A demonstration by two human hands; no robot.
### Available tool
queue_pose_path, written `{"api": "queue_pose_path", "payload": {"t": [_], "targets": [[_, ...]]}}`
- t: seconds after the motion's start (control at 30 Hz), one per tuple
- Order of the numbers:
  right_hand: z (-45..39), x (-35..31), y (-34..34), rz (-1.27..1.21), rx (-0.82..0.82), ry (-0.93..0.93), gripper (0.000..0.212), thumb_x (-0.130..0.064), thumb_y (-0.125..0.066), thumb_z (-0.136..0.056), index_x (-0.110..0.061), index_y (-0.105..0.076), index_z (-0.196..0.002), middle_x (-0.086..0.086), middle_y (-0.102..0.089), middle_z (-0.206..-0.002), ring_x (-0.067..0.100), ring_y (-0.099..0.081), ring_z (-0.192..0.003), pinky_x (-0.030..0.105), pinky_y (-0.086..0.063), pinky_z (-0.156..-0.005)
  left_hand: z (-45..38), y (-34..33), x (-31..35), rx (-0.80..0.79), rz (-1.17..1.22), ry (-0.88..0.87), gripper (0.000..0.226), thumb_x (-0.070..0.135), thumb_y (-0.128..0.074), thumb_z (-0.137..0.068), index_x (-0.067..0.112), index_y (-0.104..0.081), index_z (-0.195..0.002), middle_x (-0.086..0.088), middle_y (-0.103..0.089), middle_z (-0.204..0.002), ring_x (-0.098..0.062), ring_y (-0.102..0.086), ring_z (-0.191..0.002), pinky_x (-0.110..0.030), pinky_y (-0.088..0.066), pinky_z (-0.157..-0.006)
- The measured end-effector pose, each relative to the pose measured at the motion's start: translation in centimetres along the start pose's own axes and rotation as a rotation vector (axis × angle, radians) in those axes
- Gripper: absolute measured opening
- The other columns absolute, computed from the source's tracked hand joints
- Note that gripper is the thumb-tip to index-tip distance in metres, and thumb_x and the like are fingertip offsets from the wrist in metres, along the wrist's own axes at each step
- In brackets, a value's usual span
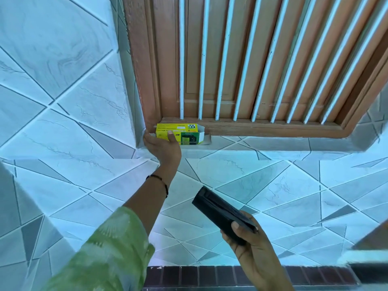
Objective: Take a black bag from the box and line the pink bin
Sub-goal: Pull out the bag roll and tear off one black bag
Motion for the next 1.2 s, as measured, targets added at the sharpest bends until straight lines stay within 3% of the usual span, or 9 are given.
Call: {"api": "queue_pose_path", "payload": {"t": [0.1,0.17,0.3,0.43,0.53,0.7,0.8,0.97,1.2], "targets": [[0.1,0.2,0.1,-0.002,0.056,0.047,0.043,0.000,-0.074,-0.050,-0.003,-0.058,-0.089,0.022,-0.066,-0.099,0.033,-0.070,-0.080,0.031,-0.059,-0.060,5.8,2.0,-2.1,-0.183,0.147,0.207,0.067,0.032,-0.050,-0.093,0.007,-0.017,-0.145,-0.016,-0.015,-0.153,-0.030,-0.026,-0.139,-0.039,-0.026,-0.114],[0.2,0.7,-0.1,0.010,0.085,0.069,0.038,0.004,-0.070,-0.058,-0.002,-0.054,-0.092,0.023,-0.064,-0.101,0.036,-0.067,-0.083,0.031,-0.059,-0.062,12.0,2.9,-4.4,-0.401,0.157,0.375,0.051,0.031,-0.047,-0.094,0.010,-0.033,-0.139,-0.011,-0.034,-0.148,-0.027,-0.038,-0.133,-0.039,-0.031,-0.109],[1.0,1.8,-1.2,0.160,0.098,0.103,0.030,0.009,-0.066,-0.071,-0.004,-0.052,-0.094,0.020,-0.065,-0.094,0.035,-0.064,-0.086,0.035,-0.058,-0.075,21.0,4.9,-5.7,-0.737,0.225,0.507,0.023,0.022,-0.044,-0.096,0.012,-0.063,-0.104,-0.009,-0.069,-0.107,-0.023,-0.065,-0.102,-0.036,-0.050,-0.097],[2.2,2.2,-2.7,0.497,0.103,0.166,0.031,-0.013,-0.075,-0.060,-0.008,-0.054,-0.082,0.021,-0.063,-0.081,0.031,-0.059,-0.073,0.041,-0.049,-0.066,20.9,7.0,-4.6,-0.701,0.264,0.412,0.018,0.020,-0.051,-0.093,0.010,-0.064,-0.099,-0.006,-0.072,-0.095,-0.023,-0.068,-0.092,-0.037,-0.055,-0.089],[3.3,2.5,-3.9,0.643,0.096,0.228,0.022,-0.025,-0.074,-0.068,-0.012,-0.058,-0.073,0.017,-0.063,-0.076,0.030,-0.059,-0.071,0.044,-0.050,-0.071,20.1,8.4,-4.9,-0.658,0.260,0.442,0.015,0.024,-0.057,-0.090,0.013,-0.065,-0.083,-0.005,-0.069,-0.080,-0.023,-0.064,-0.081,-0.041,-0.051,-0.086],[4.2,2.7,-5.1,0.788,0.071,0.304,0.019,-0.013,-0.064,-0.084,-0.013,-0.060,-0.066,-0.005,-0.059,-0.059,0.013,-0.049,-0.058,0.027,-0.043,-0.060,20.6,9.9,-6.1,-0.684,0.292,0.557,0.022,0.029,-0.063,-0.085,0.010,-0.066,-0.094,-0.010,-0.072,-0.089,-0.027,-0.067,-0.083,-0.041,-0.055,-0.079],[4.5,3.0,-5.3,0.770,0.054,0.290,0.017,-0.011,-0.063,-0.085,-0.005,-0.061,-0.070,0.001,-0.057,-0.060,0.011,-0.047,-0.057,0.021,-0.040,-0.056,21.2,10.5,-6.8,-0.733,0.254,0.619,0.036,0.029,-0.073,-0.075,0.006,-0.065,-0.103,-0.015,-0.073,-0.095,-0.028,-0.069,-0.084,-0.035,-0.055,-0.067],[4.4,4.0,-4.4,0.654,0.057,0.209,0.017,-0.008,-0.061,-0.087,-0.007,-0.060,-0.070,-0.003,-0.059,-0.056,0.008,-0.049,-0.052,0.017,-0.042,-0.051,21.0,11.7,-7.5,-0.754,0.303,0.729,0.034,0.017,-0.070,-0.078,0.002,-0.063,-0.108,-0.017,-0.073,-0.100,-0.031,-0.069,-0.090,-0.035,-0.056,-0.072],[4.0,3.7,-3.7,0.520,0.030,0.112,0.015,-0.012,-0.061,-0.086,-0.004,-0.063,-0.073,0.006,-0.063,-0.063,0.019,-0.055,-0.060,0.029,-0.051,-0.059,19.7,13.7,-8.2,-0.724,0.326,0.790,0.041,0.012,-0.072,-0.073,0.009,-0.060,-0.111,-0.016,-0.070,-0.096,-0.030,-0.067,-0.079,-0.037,-0.056,-0.059]]}}
Point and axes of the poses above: each hand's wrist, its own z-axis away from the middle knuckle, its own y-axis out of the back of the hand, x = y × z, the point moved 10 cm from there along -z, towards the middle knuckle
